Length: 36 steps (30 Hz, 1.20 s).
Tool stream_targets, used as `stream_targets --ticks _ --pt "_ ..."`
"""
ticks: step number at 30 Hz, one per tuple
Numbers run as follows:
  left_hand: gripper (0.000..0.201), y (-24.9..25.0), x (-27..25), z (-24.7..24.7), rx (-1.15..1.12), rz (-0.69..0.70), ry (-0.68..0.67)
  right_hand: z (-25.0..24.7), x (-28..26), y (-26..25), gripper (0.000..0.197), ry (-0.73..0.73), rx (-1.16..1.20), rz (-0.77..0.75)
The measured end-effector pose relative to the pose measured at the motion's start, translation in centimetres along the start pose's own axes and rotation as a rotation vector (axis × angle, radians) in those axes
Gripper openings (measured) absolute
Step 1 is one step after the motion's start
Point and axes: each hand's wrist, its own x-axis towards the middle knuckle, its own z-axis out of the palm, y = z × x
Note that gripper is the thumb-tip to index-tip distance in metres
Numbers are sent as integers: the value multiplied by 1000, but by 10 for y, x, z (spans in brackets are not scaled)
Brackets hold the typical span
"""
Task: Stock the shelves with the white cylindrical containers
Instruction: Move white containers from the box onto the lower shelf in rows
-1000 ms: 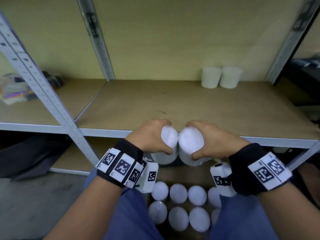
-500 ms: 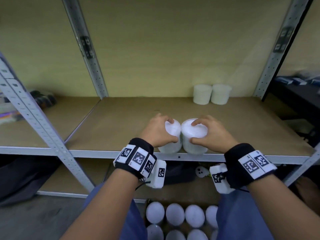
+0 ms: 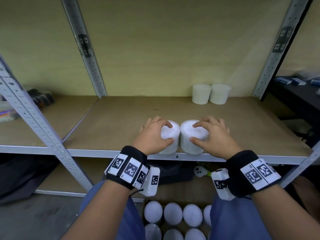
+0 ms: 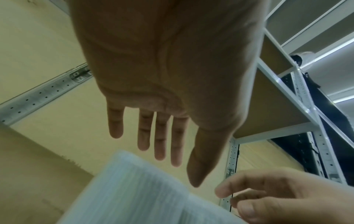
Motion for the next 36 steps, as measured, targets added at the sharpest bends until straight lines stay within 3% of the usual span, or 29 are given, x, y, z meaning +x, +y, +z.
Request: stream_targets --ticks 5,16,36 --pt "22 3 -8 2 42 21 -8 0 -1 -1 23 -35 -27 -98" --pt "27 2 19 10 94 -6 128 -5 24 -1 21 -32 -105 -86" --pt "27 -45 199 13 66 -68 149 33 211 27 23 35 21 -53"
